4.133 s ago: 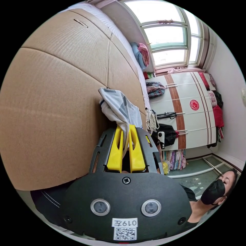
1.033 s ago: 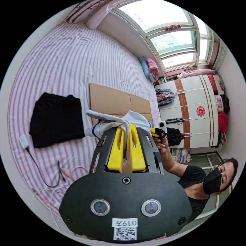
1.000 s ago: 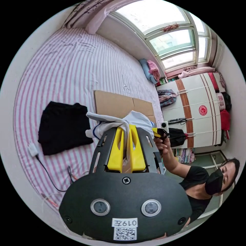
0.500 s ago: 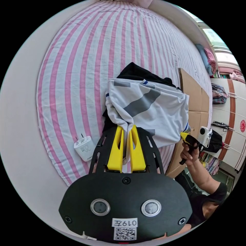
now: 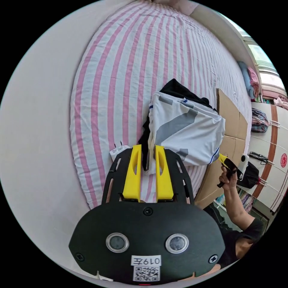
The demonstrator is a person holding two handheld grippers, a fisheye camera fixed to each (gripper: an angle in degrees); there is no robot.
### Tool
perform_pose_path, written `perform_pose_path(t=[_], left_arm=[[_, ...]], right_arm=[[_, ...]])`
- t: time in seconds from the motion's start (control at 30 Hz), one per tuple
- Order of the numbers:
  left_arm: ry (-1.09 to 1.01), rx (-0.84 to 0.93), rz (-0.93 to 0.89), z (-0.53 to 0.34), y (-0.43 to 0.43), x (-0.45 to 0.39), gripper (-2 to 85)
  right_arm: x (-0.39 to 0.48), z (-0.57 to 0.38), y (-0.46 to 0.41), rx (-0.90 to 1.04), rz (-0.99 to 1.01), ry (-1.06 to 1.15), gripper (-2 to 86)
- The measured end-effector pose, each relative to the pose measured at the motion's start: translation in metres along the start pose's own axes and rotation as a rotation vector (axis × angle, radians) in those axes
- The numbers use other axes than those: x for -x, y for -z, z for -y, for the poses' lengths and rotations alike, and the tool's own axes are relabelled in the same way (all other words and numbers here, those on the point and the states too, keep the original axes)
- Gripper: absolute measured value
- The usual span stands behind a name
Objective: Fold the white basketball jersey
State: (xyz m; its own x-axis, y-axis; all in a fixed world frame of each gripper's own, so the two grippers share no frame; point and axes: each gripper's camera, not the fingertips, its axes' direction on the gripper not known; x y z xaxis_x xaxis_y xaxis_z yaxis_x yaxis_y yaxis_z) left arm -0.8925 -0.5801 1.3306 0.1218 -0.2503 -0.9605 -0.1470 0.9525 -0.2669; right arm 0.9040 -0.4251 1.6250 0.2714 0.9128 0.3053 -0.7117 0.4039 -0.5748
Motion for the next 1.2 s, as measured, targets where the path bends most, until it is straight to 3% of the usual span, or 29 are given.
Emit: perform_pose_path(t=[0.1,0.13,0.33,0.5,0.57,0.7,0.8,1.03,1.2], left_arm=[[-0.112,-0.278,-0.078,-0.016,0.035,-0.027,2.3],[-0.149,-0.297,-0.089,-0.017,0.037,-0.035,2.1],[-0.203,-0.266,0.026,-0.004,0.003,-0.087,1.3],[-0.037,-0.271,0.083,0.002,-0.018,-0.077,1.1],[-0.003,-0.267,0.080,0.001,-0.022,-0.070,1.1],[0.027,-0.287,0.086,-0.009,-0.029,-0.065,1.1],[0.034,-0.298,0.105,-0.018,-0.035,-0.070,0.9],[0.059,-0.330,0.013,-0.048,-0.028,-0.076,0.8],[0.077,-0.428,-0.008,-0.088,-0.013,-0.083,0.8]], right_arm=[[0.035,0.048,-0.041,0.007,-0.107,0.194,9.1],[0.043,0.067,-0.064,0.012,-0.145,0.229,9.6],[0.018,0.122,-0.175,0.123,-0.180,0.138,8.6],[-0.012,0.120,-0.227,0.117,-0.199,0.078,4.0],[-0.021,0.112,-0.244,0.093,-0.272,0.103,-0.1],[-0.042,0.088,-0.256,0.018,-0.259,0.084,-0.8],[-0.056,0.064,-0.286,0.066,-0.259,0.085,-0.7],[-0.074,-0.008,-0.293,0.036,-0.147,0.076,5.5],[-0.044,-0.085,-0.297,0.004,-0.204,0.227,5.6]])
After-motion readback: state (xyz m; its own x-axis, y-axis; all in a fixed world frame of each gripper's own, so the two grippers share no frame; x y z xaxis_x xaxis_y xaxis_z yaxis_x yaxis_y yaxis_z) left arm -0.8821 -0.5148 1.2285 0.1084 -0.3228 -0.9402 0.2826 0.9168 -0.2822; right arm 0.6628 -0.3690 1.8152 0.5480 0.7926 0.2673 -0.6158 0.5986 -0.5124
